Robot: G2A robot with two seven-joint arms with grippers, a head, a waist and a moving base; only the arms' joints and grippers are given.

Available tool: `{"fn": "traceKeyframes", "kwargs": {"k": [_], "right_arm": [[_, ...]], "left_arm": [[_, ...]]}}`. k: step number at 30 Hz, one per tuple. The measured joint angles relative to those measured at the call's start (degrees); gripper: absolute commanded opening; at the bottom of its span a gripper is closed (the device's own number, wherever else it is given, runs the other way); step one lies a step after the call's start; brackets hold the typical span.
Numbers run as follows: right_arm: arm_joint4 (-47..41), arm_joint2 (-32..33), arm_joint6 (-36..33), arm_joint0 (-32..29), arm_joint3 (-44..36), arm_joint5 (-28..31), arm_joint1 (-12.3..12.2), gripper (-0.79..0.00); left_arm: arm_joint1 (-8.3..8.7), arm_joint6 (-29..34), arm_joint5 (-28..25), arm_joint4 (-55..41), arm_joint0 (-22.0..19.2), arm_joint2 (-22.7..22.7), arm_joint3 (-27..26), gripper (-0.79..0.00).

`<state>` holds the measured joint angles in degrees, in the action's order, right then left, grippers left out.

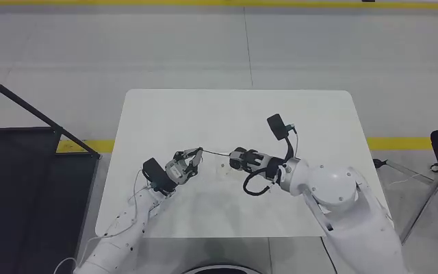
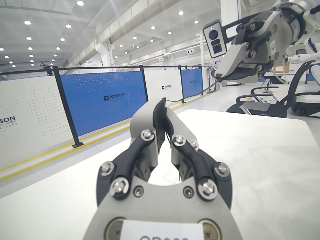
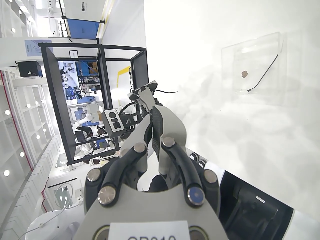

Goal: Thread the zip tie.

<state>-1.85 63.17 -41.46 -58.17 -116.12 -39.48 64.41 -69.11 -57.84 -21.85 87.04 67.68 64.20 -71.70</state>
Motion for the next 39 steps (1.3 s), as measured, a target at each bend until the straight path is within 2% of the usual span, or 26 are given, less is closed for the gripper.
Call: {"fn": "traceKeyframes", "kwargs": {"k": [39], "right_arm": [[-1.31,-0.24,-0.36,1.18,0.91,-1.14,-0.41,-0.785]], "left_arm": [[-0.12,-0.11,0.26,-0.23,0.08,0.08,0.0,-0.785]]}}
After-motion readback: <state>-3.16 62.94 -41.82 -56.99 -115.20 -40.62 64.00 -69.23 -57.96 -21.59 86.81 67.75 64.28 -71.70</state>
